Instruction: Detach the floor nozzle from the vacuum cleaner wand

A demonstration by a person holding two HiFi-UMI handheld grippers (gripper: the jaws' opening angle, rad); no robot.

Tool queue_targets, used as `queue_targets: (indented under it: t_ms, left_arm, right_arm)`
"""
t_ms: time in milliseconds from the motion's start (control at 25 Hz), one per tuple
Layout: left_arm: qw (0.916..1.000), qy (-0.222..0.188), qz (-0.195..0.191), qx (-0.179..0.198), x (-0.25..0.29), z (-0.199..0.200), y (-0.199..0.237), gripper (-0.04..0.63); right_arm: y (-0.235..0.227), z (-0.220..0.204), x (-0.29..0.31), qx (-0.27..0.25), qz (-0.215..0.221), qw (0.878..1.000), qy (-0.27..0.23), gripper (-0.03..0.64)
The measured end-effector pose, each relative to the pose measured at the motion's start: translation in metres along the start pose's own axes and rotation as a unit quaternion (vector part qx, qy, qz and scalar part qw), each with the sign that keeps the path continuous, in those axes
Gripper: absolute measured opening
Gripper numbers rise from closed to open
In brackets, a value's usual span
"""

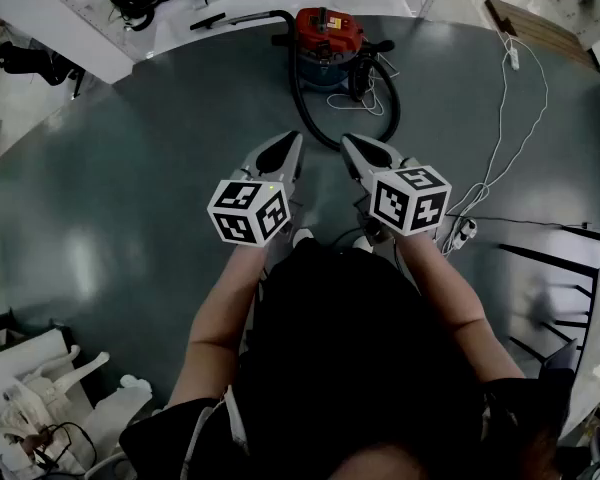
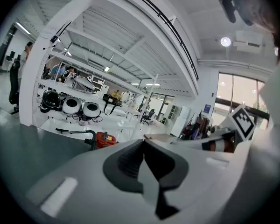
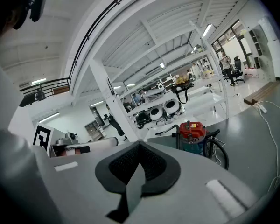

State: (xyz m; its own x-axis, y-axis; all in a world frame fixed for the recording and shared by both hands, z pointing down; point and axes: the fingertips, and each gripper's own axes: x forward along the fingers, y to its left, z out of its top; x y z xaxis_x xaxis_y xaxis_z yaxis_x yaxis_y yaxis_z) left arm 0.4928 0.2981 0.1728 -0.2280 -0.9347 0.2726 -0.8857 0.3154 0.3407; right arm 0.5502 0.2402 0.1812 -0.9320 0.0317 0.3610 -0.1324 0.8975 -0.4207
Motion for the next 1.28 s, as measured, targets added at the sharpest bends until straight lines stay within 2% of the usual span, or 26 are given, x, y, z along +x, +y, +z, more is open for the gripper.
queue_targets:
  t_ms: [360, 520, 680, 1080, 1280]
  left_arm:
    - [1.0000, 0.001, -0.005, -0.003, -0.008, 0.006, 0.023, 0.011]
    - [1.0000, 0.003, -0.005, -0.007, -0.014, 0.006, 0.039, 0.011]
    - [0.9999, 0.008, -0.006, -0.007, -0.027, 0.005, 0.057, 0.011]
    - [0.9992, 0.033, 0.008, -0.021, -0.054, -0.012, 0.117, 0.011]
    - [0.9990, 0.023, 0.023, -0.030, -0.059, -0.010, 0.136, 0.011]
  right_arm:
    - [0.011, -0.001, 0.020, 0.010, -0.006, 1.000, 0.003, -0.006]
    - [0.016, -0.002, 0.031, 0.041, -0.001, 0.999, -0.004, -0.005]
    - [0.031, -0.003, 0.045, 0.040, 0.012, 0.999, -0.010, -0.005]
    - [0.053, -0.019, 0.089, 0.056, 0.018, 0.998, 0.014, -0.005]
    - [0.058, -0.020, 0.104, 0.049, 0.026, 0.998, 0.023, -0.005]
